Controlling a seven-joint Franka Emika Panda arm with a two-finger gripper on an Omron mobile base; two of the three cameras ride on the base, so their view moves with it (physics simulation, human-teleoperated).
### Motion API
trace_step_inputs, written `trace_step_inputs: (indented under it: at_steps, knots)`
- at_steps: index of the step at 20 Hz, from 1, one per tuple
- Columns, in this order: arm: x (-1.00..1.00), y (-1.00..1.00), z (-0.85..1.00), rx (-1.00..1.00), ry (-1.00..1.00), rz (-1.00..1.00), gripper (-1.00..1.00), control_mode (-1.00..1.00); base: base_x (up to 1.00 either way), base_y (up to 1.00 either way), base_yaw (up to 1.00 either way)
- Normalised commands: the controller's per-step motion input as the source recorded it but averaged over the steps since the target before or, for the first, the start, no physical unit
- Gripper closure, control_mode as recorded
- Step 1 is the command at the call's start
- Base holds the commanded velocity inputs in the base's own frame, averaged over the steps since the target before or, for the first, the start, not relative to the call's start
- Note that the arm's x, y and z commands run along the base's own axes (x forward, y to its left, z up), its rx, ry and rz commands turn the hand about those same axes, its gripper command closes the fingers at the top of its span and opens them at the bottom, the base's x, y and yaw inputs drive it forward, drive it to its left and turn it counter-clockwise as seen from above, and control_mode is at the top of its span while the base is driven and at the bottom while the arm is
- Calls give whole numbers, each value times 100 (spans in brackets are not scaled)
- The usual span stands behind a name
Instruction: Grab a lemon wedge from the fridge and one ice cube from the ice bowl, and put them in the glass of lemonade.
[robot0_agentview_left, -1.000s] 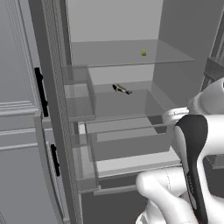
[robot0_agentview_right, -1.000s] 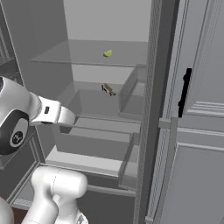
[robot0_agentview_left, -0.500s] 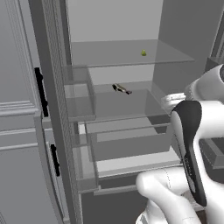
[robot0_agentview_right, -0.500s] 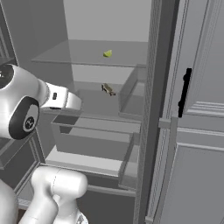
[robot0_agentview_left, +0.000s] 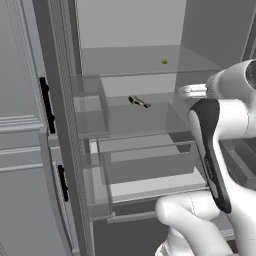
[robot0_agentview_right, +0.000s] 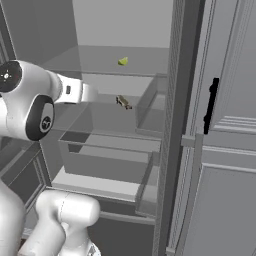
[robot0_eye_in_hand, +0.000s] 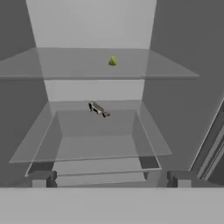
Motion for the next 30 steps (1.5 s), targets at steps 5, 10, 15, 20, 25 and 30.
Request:
trace_step_inputs:
  at_steps: [5,10,15,20,25,30]
  knots:
    - [23,-5,43,11,-9,-5,-100,-100,0,0,0]
    - [11,-3,45,16,0,-4,-100,-100,0,0,0]
    - [29,0,10,3,9,0,-100,-100,0,0,0]
    - [45,0,0,0,17,0,-100,-100,0,0,0]
    - [52,-7,0,0,10,0,-100,-100,0,0,0]
    - [51,-19,0,0,2,2,-100,-100,0,0,0]
